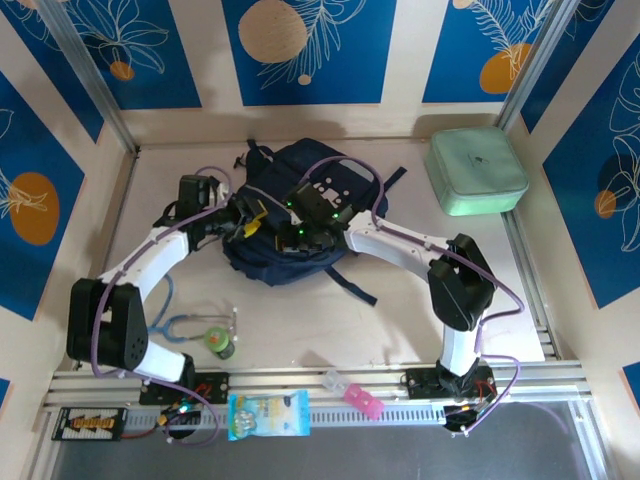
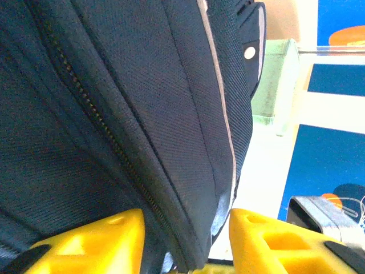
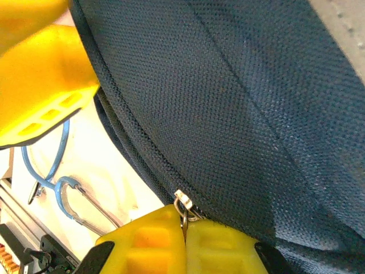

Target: Pack books, pencil case, and school supplies into a backpack

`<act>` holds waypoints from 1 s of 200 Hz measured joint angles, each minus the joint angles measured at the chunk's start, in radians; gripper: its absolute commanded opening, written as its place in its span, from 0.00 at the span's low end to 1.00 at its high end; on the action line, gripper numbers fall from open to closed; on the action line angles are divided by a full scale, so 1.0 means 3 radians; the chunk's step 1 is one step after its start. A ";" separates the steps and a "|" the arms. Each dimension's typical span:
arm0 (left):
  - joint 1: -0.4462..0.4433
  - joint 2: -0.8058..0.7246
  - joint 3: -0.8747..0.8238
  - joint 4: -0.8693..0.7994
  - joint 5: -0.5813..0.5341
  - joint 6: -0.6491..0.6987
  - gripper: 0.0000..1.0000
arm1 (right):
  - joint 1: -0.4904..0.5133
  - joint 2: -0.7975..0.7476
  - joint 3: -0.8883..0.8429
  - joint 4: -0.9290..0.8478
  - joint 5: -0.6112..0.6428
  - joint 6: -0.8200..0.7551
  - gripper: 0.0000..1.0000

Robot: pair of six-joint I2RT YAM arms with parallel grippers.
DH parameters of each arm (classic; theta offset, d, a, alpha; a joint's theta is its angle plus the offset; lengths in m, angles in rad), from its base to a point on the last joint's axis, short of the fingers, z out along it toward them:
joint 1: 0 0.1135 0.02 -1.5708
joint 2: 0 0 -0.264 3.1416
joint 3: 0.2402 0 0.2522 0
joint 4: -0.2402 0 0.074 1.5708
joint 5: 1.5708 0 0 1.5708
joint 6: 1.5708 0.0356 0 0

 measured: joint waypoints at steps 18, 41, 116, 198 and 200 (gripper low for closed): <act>-0.0039 0.0067 0.0000 0.0050 -0.0038 -0.0043 0.32 | 0.0000 0.0051 0.0048 -0.0022 -0.0033 -0.0048 0.04; -0.0065 0.0114 0.0000 0.0065 -0.0078 -0.0099 0.24 | 0.0000 0.0072 0.0057 -0.0065 -0.0045 -0.0095 0.04; -0.0098 0.0123 -0.0006 0.0061 -0.0175 -0.0155 0.00 | 0.0017 0.0104 0.0140 -0.0248 0.0084 -0.0345 0.07; -0.0155 0.0123 -0.0006 0.0006 -0.0134 -0.0151 0.00 | -0.0052 -0.0266 -0.0361 -0.0100 0.0258 -0.0755 0.08; -0.0154 0.0123 -0.0006 0.0005 -0.0135 -0.0151 0.00 | -0.0060 -0.0273 -0.0371 -0.0108 0.0258 -0.0767 0.08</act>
